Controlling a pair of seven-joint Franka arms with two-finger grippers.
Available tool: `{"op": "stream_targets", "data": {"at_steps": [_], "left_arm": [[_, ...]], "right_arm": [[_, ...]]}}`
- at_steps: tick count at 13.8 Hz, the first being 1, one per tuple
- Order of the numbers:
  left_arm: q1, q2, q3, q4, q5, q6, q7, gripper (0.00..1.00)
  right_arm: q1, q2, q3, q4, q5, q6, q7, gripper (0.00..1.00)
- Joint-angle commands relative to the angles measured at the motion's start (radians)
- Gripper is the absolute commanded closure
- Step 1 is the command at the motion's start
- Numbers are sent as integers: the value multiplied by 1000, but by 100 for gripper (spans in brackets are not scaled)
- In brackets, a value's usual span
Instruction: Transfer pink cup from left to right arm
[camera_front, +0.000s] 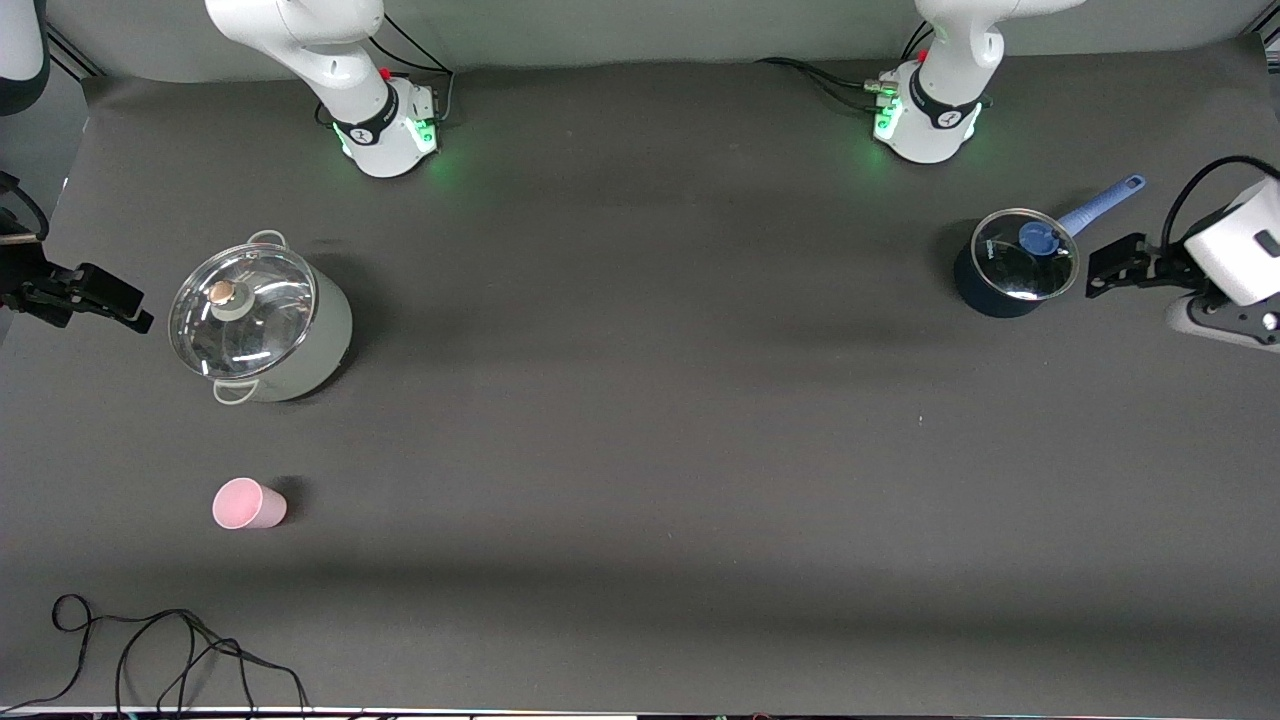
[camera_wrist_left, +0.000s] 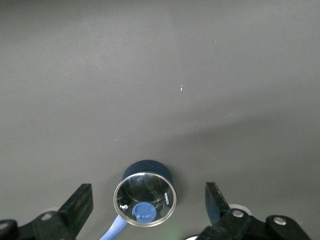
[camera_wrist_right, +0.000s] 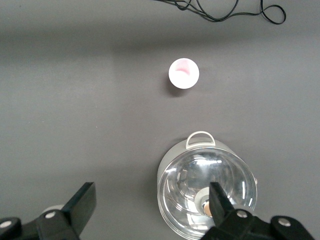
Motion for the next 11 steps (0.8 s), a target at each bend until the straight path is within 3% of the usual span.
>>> {"op": "stream_targets", "data": {"at_steps": [1,5,11], "left_arm": [[4,41,-11,70,-4,-66,-5,0],[15,27,-8,23,-4,-56,12,0],[15,29,-8,24,-4,-51,10,0]], "right_arm": [[-10,-7,27,-2,-3,-13,18,0],[-11,-8,24,-5,0,-14,-51,0],[-10,-17,22,1,21,-158,-64,0]]}}
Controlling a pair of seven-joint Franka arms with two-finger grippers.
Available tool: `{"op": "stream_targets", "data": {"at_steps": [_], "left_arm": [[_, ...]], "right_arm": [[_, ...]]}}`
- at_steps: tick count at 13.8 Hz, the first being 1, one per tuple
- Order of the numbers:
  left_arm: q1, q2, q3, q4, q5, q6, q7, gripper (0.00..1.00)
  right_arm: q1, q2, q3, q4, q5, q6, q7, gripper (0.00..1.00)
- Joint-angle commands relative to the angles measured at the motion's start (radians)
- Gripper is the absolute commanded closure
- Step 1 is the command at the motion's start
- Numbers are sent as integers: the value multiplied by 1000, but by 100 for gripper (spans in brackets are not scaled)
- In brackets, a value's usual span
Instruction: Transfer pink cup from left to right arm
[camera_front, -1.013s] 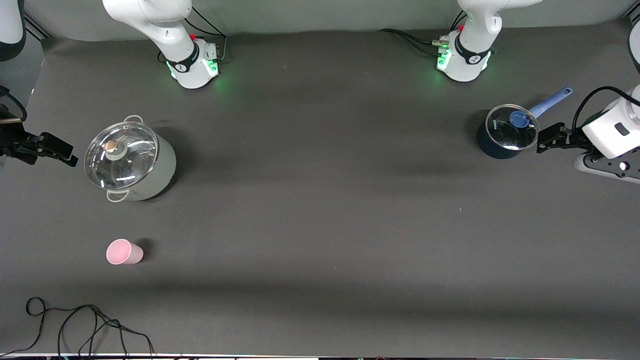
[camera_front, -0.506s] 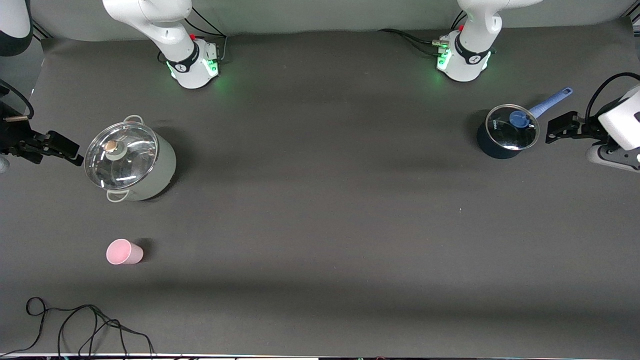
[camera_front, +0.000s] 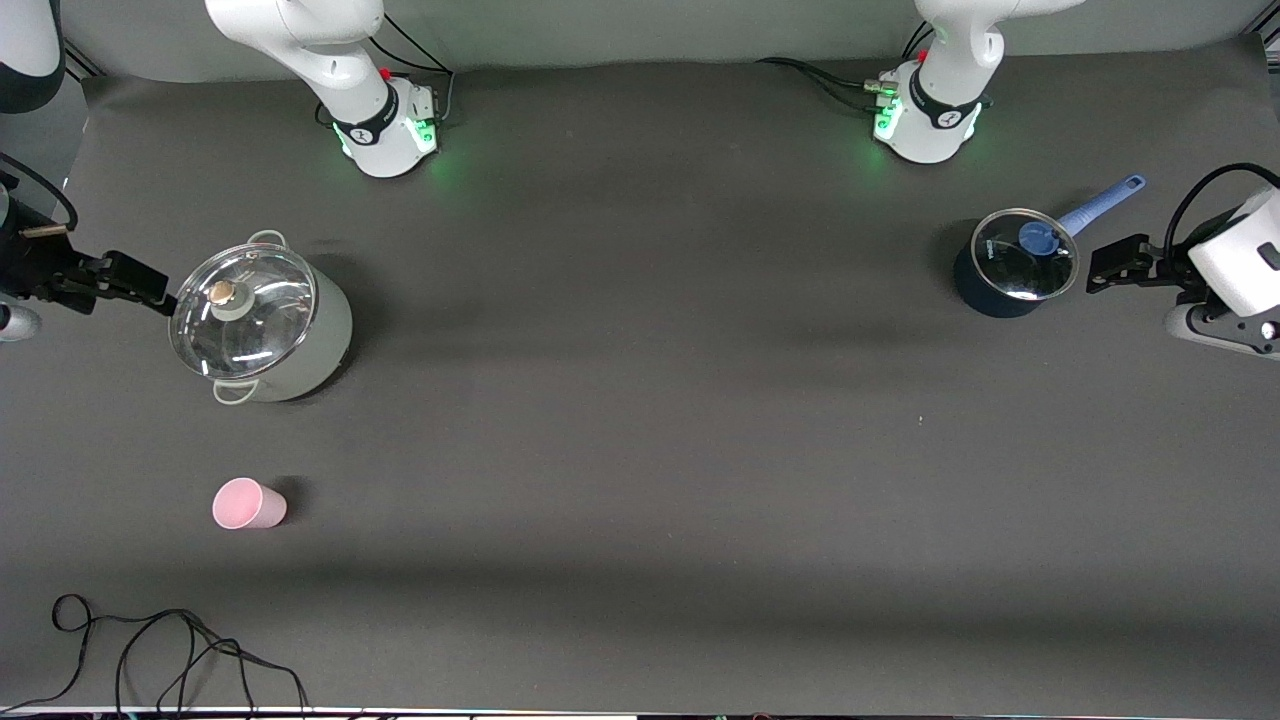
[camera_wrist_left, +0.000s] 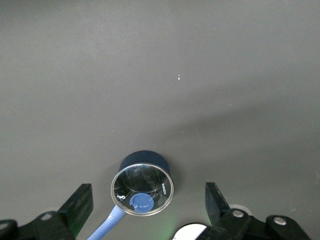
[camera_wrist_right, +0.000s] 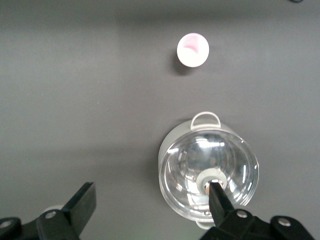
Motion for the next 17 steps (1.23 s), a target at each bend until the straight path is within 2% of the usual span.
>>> {"op": "stream_targets", "data": {"at_steps": [1,3,12,17], "left_arm": [[9,-10,-5,-2,-4,-10,10,0],[9,-10,-5,-2,-4,-10,12,0],[9,-10,-5,-3,-4,-10,12,0],[10,-18,-2,-23,-15,39,1,0]], "right_arm": [[-7,-24,3,1,18,-68,-79,0],[-6,-27,2,2,18,-86,-155,0],[-1,-24,-3,4,18,-82,-161,0],[-2,-22,-3,7,18,-77,-160,0]]}}
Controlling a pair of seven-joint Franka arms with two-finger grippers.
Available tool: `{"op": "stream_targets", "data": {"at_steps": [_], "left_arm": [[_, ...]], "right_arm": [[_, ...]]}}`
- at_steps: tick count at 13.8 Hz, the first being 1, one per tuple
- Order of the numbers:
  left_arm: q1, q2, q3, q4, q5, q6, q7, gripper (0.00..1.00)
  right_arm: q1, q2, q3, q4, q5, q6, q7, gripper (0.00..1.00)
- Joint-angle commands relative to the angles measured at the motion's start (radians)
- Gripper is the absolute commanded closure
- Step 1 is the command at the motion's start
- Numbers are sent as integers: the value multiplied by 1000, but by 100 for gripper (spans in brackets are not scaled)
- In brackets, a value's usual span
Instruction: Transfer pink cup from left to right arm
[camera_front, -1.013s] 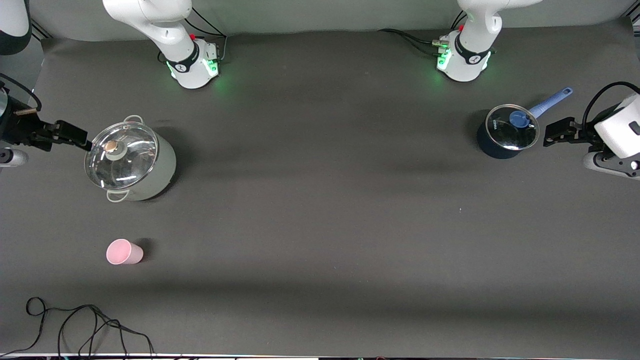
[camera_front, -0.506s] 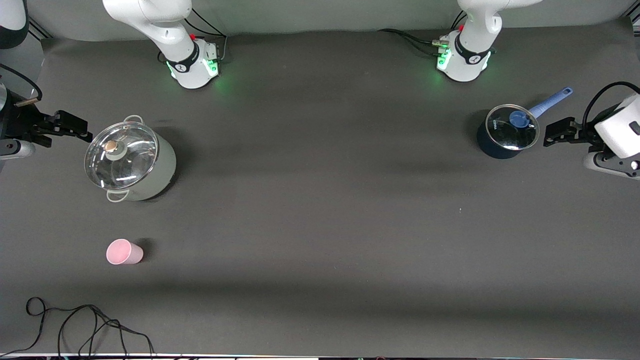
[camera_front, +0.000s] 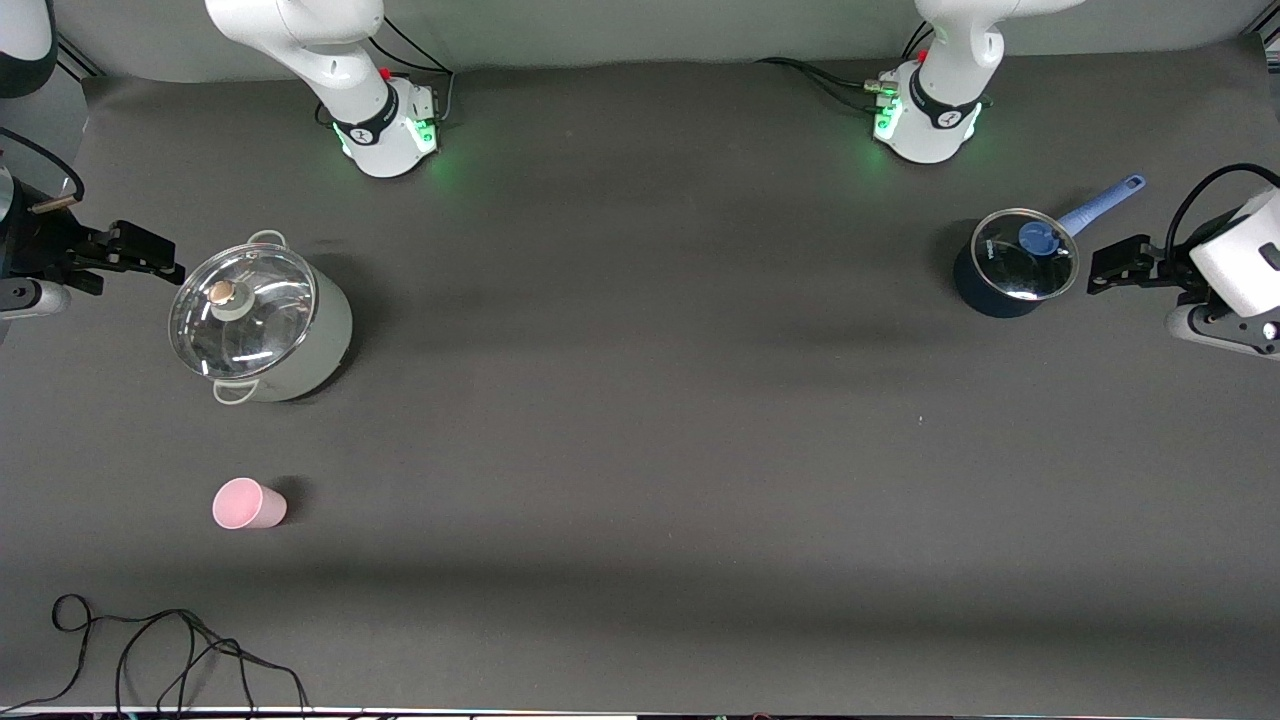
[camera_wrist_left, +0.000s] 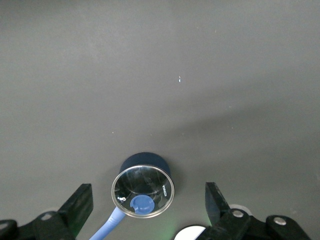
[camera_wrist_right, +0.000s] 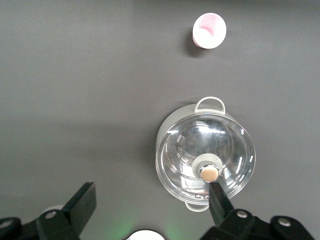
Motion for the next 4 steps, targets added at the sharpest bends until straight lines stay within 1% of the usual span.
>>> {"op": "stream_targets", "data": {"at_steps": [1,4], "left_arm": [[10,-18,-1,-21,-14,21,-1,0],[9,-19,-1,-21,-13,18,-63,0]], "right_arm": [[-1,-5,-2,6,14,-5,-20,0],[-1,-7,-2,6,14,-3,-20,0]]}}
